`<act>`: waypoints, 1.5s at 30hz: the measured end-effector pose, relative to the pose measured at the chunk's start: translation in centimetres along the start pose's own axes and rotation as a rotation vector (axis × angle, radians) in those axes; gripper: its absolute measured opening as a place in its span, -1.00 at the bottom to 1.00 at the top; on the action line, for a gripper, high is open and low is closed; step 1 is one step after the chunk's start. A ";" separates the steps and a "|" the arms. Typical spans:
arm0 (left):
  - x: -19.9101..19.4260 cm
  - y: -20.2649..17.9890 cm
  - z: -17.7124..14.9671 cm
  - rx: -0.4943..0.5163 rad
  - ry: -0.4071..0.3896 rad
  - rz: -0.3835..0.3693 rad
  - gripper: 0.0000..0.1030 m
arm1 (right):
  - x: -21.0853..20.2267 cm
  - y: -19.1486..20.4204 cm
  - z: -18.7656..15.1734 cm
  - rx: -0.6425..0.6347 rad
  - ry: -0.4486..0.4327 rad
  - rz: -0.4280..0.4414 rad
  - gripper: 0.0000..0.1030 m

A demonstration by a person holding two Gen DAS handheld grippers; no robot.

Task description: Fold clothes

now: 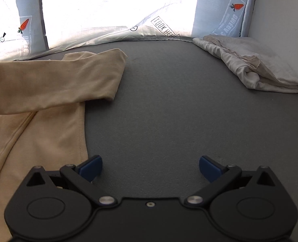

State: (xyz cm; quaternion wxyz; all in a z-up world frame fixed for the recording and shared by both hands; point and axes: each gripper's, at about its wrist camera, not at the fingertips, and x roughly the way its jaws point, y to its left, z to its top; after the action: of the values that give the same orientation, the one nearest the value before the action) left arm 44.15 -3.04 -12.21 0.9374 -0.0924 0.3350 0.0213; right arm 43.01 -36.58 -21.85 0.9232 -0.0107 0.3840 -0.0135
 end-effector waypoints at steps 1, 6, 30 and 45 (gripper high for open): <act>-0.3 1.2 0.5 -0.015 -0.011 0.007 -0.97 | -0.2 0.4 -0.1 0.005 0.001 -0.013 1.00; -0.5 7.0 1.6 -0.109 -0.027 0.042 -0.97 | -1.0 2.4 -0.4 -0.003 -0.015 -0.085 1.00; -0.1 28.3 -3.2 -0.552 0.054 0.352 -1.00 | -2.9 8.6 -1.6 -0.151 -0.018 -0.199 1.00; -2.9 11.3 -10.0 -0.217 0.289 0.031 -0.71 | -3.6 6.8 -1.9 -0.156 0.019 0.015 0.49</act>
State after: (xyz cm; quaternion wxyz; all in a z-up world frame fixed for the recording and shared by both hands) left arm 34.52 6.28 -19.79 0.8635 -0.1902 0.4635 0.0581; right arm 39.21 -29.70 -20.86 0.9159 -0.0795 0.3928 0.0231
